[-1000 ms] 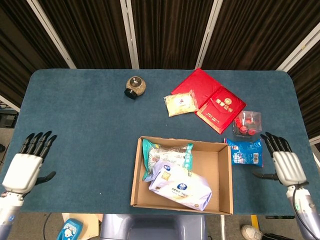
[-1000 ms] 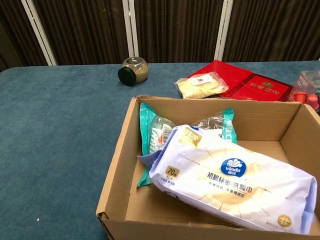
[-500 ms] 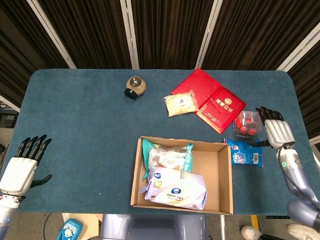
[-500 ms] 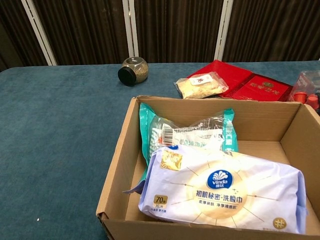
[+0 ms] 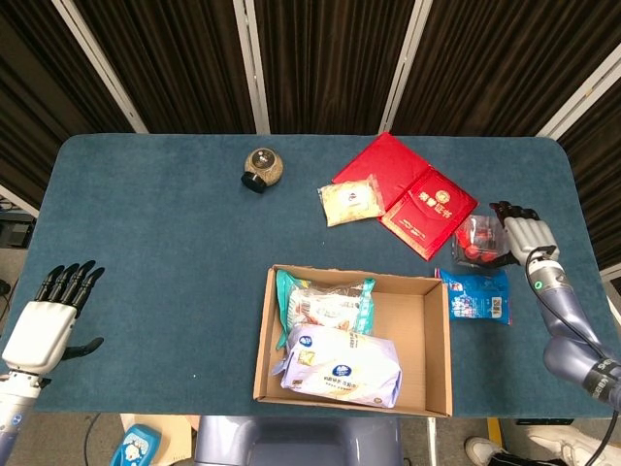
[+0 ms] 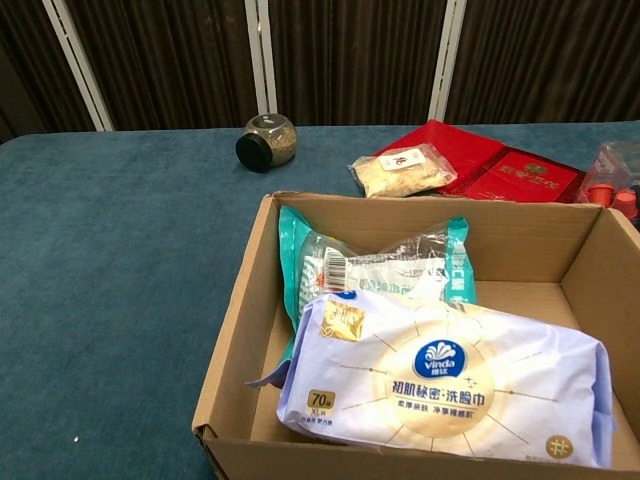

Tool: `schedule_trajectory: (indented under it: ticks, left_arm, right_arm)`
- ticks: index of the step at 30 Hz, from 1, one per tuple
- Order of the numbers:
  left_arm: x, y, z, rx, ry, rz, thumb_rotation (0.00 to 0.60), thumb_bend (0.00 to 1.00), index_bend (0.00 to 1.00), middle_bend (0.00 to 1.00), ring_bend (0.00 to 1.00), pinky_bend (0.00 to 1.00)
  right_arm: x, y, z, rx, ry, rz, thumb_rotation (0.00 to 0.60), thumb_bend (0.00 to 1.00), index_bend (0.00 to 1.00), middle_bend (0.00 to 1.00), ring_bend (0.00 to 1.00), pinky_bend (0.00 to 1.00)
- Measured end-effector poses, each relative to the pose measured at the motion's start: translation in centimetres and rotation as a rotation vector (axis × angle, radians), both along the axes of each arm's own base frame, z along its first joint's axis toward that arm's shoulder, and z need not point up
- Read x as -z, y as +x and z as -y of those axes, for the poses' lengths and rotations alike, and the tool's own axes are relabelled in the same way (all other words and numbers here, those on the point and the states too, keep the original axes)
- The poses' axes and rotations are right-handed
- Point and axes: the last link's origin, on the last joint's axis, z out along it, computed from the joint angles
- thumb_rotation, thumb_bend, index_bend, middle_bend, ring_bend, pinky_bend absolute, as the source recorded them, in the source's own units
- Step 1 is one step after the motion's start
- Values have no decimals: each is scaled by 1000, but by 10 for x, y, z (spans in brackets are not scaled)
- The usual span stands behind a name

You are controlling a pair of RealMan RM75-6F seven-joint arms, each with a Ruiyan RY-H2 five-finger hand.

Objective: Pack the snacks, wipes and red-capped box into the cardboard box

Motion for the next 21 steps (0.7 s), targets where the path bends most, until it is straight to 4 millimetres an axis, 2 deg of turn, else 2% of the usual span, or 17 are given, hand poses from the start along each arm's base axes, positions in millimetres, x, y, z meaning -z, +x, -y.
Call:
schedule_trajectory:
  ticks: [7,9,11,13,15,18,21]
  left_arm:
    - [1,0,-1,-4,-3,-3,600,0,0,0,0,0]
    - [2,0,-1,-3,-7,-4,600,0,0,0,0,0]
    - [2,0,-1,-1,-9,-7,600,0,0,0,0,0]
    - [2,0,-1,1,-8,-9,600,0,0,0,0,0]
    - [1,0,-1,1,-6,-10,600,0,0,0,0,0]
    - [1,0,0,0,-7,-10,600,0,0,0,0,0]
    - [1,0,0,0,-8,-9,600,0,0,0,0,0]
  right_arm:
    - [8,-6,10,5,10,-29,600,0,9,0,0,0]
    - [11,-8,13,10,11,-34,600,0,60,10,0,8]
    - [14,-11,16,14,14,-46,600,0,147,74,13,55]
    - [17,-13,18,17,16,-54,600,3,256,180,83,157]
    - [23,-16,19,22,23,-63,600,33,426,353,277,365]
    - [30,-17,19,25,28,-66,600,81,614,560,505,577]
    - [31,-16,20,11,3,-67,600,93,676,625,576,637]
